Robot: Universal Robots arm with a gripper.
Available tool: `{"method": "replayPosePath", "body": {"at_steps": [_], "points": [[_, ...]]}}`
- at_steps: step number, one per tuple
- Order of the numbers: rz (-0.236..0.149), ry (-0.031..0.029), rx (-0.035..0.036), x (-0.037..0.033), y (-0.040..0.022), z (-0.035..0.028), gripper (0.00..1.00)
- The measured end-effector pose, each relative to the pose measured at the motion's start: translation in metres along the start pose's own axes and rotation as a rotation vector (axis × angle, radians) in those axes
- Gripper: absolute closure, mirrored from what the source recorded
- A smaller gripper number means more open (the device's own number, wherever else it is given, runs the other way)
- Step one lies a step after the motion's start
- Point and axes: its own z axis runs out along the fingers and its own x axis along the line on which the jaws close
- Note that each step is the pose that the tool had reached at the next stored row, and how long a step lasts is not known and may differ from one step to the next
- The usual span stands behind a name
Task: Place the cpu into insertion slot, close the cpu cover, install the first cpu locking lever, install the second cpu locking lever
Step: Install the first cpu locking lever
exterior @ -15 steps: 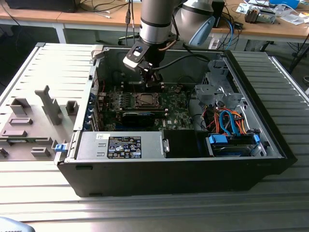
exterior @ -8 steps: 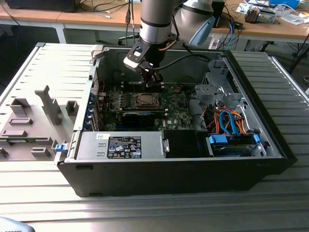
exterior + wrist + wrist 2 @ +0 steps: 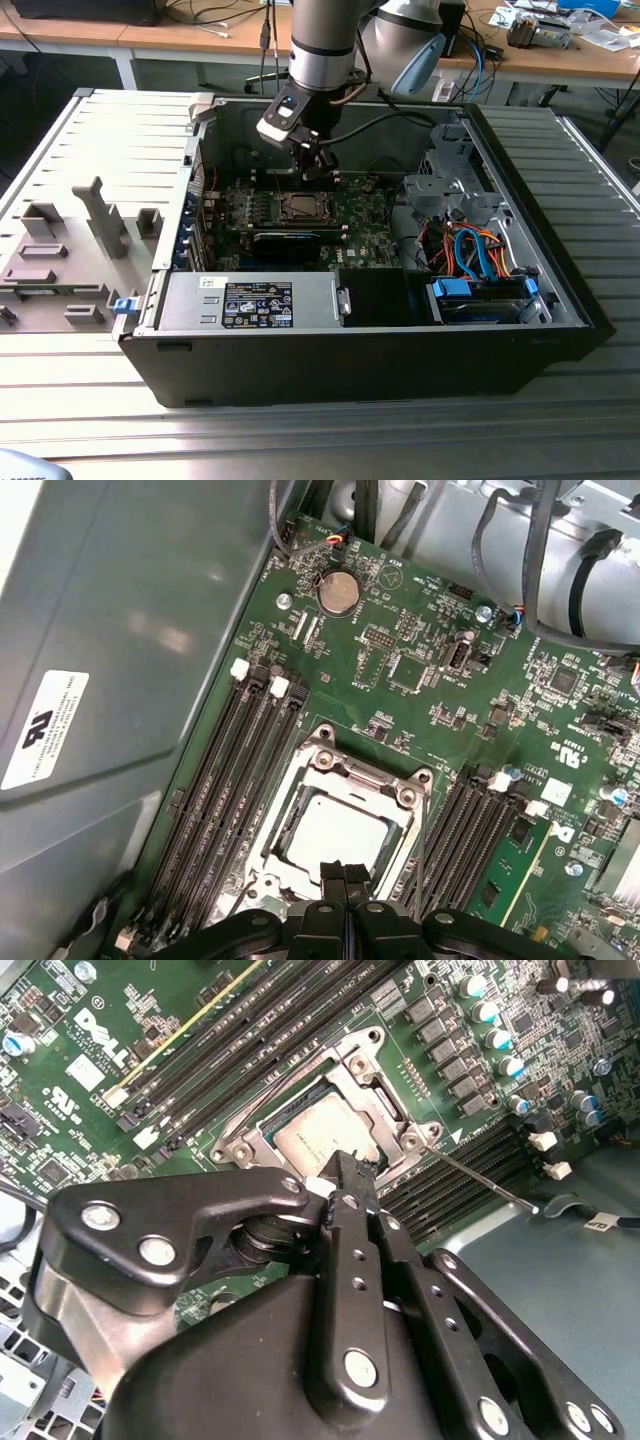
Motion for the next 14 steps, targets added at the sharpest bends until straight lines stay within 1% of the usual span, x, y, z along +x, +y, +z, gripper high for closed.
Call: {"method": "replayPosePath", "body": {"at_steps": [14], "points": [[-0.034,-0.0020,0.0002,0.0000,0.0000,0.0000,0.89]]}}
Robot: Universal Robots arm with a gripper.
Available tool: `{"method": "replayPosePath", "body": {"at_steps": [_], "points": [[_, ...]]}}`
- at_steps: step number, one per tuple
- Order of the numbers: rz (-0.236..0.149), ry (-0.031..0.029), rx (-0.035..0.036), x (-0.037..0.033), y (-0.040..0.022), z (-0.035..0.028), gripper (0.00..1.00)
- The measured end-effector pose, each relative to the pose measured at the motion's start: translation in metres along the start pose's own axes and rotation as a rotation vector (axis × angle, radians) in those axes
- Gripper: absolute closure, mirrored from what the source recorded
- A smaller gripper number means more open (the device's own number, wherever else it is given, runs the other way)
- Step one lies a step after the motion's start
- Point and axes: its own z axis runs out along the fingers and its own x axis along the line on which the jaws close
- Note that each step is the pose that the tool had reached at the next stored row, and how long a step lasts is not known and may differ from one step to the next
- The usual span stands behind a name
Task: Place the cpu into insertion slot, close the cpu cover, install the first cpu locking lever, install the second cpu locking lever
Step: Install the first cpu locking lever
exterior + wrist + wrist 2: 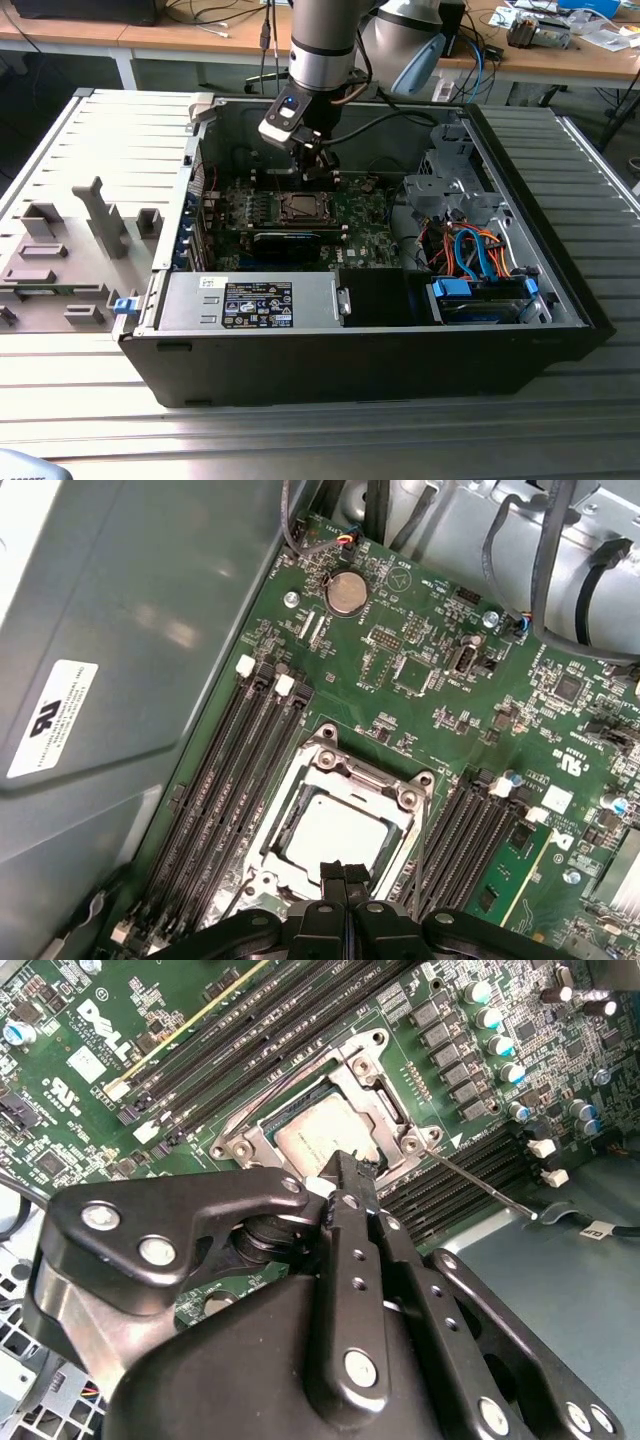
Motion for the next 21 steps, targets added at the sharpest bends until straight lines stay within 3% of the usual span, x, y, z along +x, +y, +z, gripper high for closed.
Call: {"method": "replayPosePath", "body": {"at_steps": [21], "points": [[-0.046,-0.0027,0.0002,0.0000,0.0000,0.0000,0.89]]}}
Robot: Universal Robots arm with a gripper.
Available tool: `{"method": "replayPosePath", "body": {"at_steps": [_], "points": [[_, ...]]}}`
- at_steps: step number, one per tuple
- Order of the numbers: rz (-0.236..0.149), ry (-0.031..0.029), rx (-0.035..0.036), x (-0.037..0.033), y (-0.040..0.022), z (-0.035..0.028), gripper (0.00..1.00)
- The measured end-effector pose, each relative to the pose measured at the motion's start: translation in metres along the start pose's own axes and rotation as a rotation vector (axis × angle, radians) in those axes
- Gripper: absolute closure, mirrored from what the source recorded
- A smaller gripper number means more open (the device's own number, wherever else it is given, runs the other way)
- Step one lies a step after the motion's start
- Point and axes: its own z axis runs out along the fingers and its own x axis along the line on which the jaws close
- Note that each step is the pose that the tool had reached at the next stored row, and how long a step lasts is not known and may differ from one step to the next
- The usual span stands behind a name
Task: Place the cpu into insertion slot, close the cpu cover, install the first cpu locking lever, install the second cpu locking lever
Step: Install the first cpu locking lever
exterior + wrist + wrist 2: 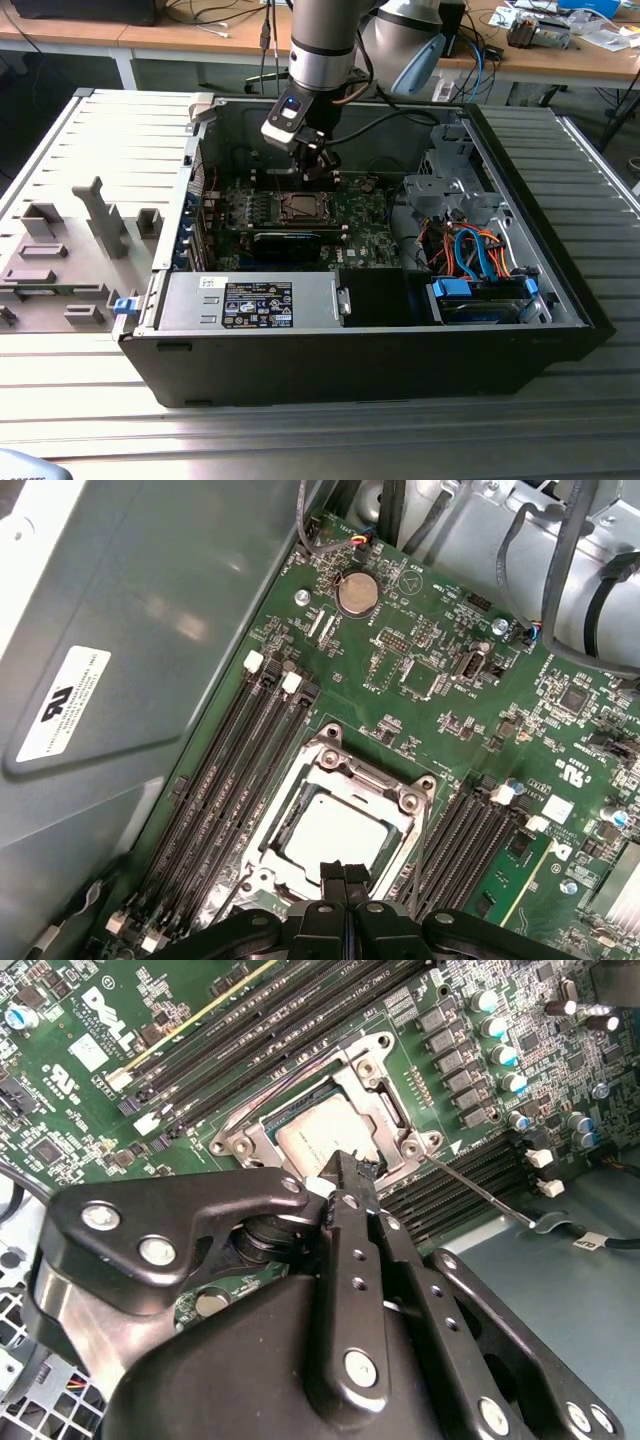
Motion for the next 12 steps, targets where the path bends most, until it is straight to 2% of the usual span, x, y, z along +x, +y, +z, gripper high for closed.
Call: {"method": "replayPosePath", "body": {"at_steps": [12], "points": [[-0.021,-0.0013,0.0001,0.0000,0.0000,0.0000,0.89]]}}
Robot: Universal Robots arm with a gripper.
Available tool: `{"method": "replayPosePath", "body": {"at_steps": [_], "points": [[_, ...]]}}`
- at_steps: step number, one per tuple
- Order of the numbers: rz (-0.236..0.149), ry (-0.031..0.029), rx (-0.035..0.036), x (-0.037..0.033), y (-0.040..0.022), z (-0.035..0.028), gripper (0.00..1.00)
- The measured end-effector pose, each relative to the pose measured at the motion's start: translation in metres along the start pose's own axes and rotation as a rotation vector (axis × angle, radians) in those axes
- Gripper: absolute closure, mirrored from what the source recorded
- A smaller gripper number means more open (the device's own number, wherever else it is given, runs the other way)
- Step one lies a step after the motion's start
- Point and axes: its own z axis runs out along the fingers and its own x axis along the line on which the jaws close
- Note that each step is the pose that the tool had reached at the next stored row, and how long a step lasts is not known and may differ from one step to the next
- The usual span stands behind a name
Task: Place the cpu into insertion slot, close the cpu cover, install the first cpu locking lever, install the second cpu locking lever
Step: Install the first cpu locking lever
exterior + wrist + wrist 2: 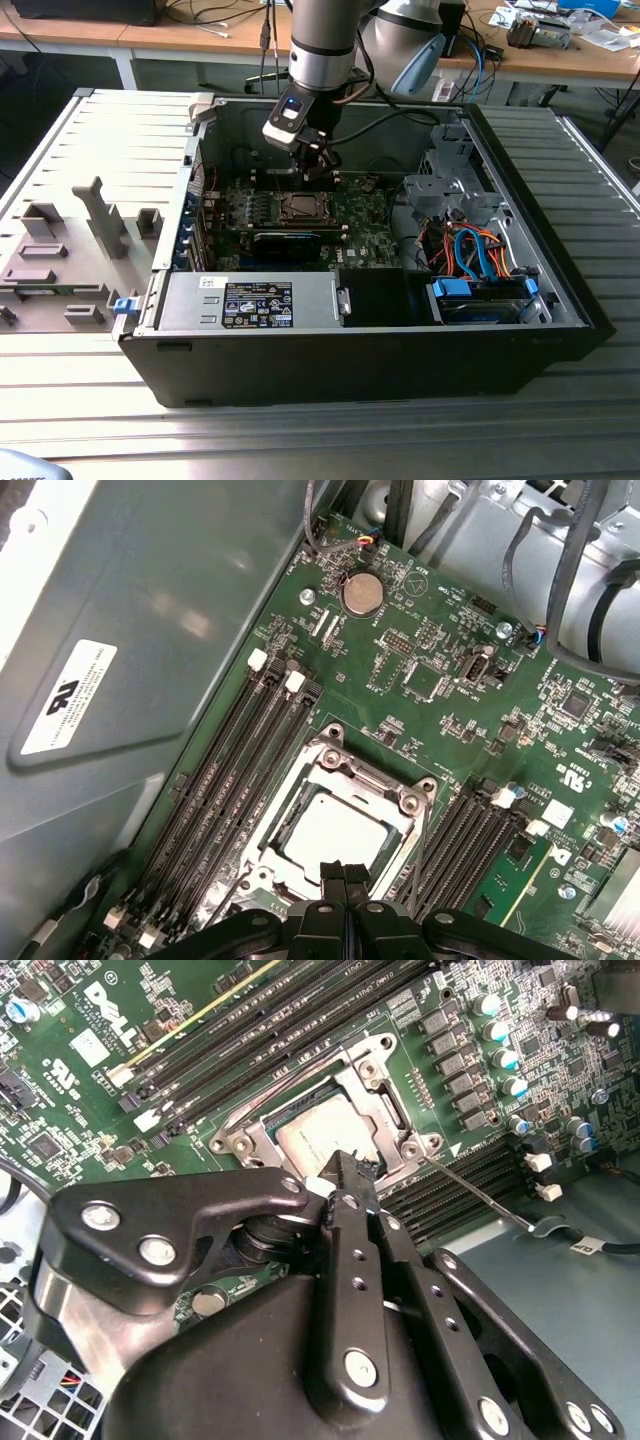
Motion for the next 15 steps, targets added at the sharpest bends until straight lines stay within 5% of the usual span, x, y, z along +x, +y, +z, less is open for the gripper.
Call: {"method": "replayPosePath", "body": {"at_steps": [15], "points": [[-0.022,-0.0013,0.0001,0.0000,0.0000,0.0000,0.89]]}}
